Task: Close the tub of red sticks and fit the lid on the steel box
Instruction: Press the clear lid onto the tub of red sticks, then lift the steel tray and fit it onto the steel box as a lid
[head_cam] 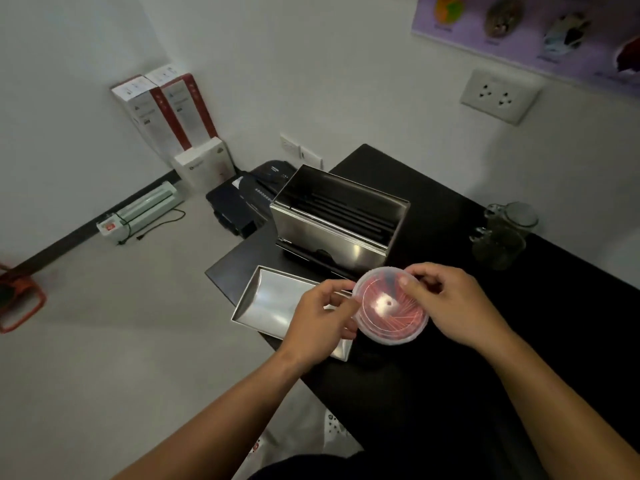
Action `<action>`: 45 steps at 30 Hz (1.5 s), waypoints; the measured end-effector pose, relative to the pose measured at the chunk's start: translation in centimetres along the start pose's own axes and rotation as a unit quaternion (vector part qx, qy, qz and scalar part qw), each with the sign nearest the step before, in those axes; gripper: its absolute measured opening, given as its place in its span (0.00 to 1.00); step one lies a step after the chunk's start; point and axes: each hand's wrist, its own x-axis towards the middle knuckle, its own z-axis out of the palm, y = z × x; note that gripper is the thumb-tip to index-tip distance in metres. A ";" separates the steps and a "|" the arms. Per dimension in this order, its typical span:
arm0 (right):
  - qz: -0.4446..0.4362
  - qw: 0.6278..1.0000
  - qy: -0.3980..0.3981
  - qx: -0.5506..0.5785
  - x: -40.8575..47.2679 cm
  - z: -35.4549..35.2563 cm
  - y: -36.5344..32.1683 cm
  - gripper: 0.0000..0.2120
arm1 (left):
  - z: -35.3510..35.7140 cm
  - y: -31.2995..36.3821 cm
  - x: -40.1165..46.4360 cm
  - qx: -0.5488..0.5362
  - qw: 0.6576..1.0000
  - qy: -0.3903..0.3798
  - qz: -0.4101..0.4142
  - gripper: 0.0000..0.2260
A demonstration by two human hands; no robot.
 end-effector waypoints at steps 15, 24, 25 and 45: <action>0.056 0.998 -0.022 -0.030 0.3 -0.8 5.5 0.06 | 3.1 -3.8 2.3 0.089 0.992 -0.072 -0.044 0.12; -0.006 0.997 0.034 -0.075 -0.1 -0.5 3.6 0.19 | -0.1 -3.3 2.3 0.089 0.995 -0.008 -0.035 0.09; -0.033 0.997 0.040 -0.053 -0.3 -0.3 2.7 0.18 | -1.2 -3.2 2.3 0.085 0.996 0.008 -0.031 0.08; -0.151 0.958 -0.153 -0.190 0.3 19.3 -2.3 0.16 | -16.8 -11.2 3.4 0.183 0.948 0.252 -0.059 0.12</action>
